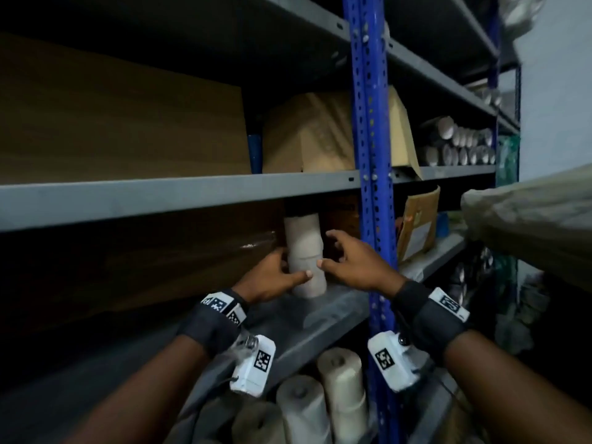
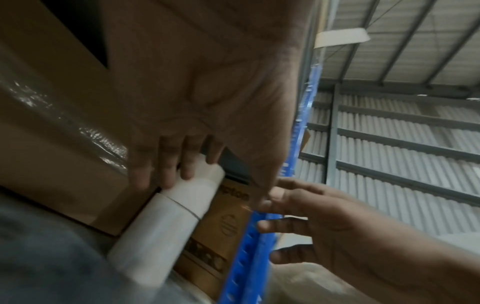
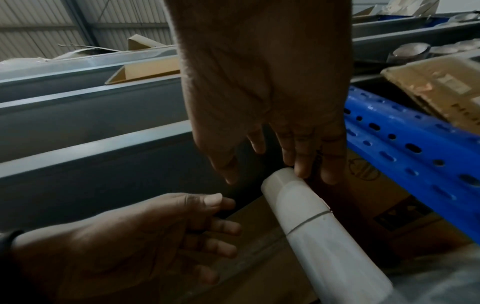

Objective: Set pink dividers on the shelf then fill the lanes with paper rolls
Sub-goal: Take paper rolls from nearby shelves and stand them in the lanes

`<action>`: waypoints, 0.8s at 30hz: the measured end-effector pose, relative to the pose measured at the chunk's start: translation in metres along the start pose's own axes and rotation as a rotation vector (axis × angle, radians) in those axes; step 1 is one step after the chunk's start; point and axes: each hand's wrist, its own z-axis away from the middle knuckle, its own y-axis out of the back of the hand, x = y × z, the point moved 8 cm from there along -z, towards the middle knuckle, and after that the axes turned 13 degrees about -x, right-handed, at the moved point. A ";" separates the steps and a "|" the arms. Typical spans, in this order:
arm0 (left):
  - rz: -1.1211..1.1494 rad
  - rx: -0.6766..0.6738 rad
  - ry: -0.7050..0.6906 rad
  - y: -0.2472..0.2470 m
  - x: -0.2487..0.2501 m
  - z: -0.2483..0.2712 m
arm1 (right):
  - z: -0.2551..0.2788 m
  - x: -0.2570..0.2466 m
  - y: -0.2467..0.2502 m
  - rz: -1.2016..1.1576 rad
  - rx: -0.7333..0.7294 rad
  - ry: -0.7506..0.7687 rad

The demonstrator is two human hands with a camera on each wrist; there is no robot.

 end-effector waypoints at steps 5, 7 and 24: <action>0.106 -0.098 -0.125 0.014 -0.022 -0.063 | -0.073 0.009 0.011 0.033 -0.002 0.071; 0.167 -0.102 -0.167 0.017 -0.029 -0.082 | -0.094 0.015 0.016 0.013 0.006 0.076; 0.624 -0.141 -0.198 0.007 -0.083 -0.156 | -0.156 0.047 -0.007 -0.479 -0.079 0.282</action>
